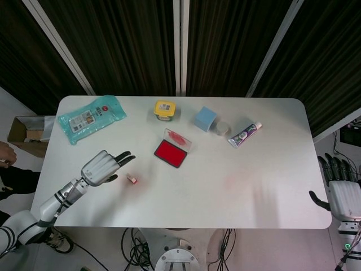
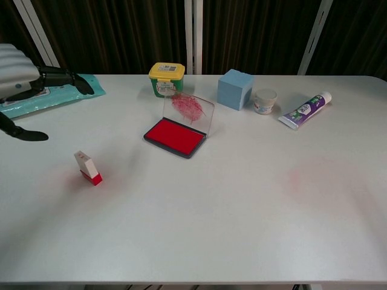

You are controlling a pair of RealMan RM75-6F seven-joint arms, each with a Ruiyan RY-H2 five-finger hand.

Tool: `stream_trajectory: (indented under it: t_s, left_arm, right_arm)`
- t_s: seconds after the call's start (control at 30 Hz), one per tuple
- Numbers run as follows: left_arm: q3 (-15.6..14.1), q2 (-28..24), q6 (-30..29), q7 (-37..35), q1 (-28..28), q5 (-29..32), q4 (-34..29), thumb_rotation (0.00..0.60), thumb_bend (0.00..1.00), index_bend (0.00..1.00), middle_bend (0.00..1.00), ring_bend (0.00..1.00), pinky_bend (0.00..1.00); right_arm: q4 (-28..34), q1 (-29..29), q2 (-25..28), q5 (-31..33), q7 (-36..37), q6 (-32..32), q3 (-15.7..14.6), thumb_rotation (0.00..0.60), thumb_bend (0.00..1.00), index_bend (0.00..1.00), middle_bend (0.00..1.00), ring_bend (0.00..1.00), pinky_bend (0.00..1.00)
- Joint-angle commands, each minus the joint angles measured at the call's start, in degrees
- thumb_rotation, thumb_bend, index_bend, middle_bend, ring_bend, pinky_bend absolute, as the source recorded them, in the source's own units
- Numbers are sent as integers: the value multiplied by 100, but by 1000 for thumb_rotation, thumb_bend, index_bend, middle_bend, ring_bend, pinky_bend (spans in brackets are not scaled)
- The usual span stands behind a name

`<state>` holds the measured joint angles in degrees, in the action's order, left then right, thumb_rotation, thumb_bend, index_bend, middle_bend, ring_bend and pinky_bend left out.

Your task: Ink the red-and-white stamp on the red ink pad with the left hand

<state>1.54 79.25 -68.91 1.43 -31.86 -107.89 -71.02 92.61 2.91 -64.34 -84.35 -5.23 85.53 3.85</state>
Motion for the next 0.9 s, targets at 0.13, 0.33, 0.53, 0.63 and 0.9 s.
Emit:
stream_trajectory:
  t_s: [0.13,0.33,0.53,0.63,0.9]
  left_arm:
    - [-227,429,166,-209,-281,-57,594,600,159,215,236,863,984]
    - [-451,472,408,-358,-376,45,645,600,159,226,238,864,984]
    - [-579,644,351,-369,-329,163,852,600,158,288,290,877,992]
    - [-645,873,222,-429,-337,103,1154,600,160,325,342,893,999]
    - [-766,1304,65,-766,-409,86,1717,600,198,383,396,925,1000]
  right_arm:
    - [0,4,4,37,-6,-32,9,600,124,0,0,0,0]
    - [14,7,-1,47,-38,-36,14,600,128,0,0,0,0]
    - [-43,3,-74,17,-19,16,26,600,130,0,0,0,0]
    - [-95,-4,-117,-5,6,39,21,600,133,0,0,0,0]
    - [-102,-37,-95,13,33,84,32,600,132,0,0,0,0]
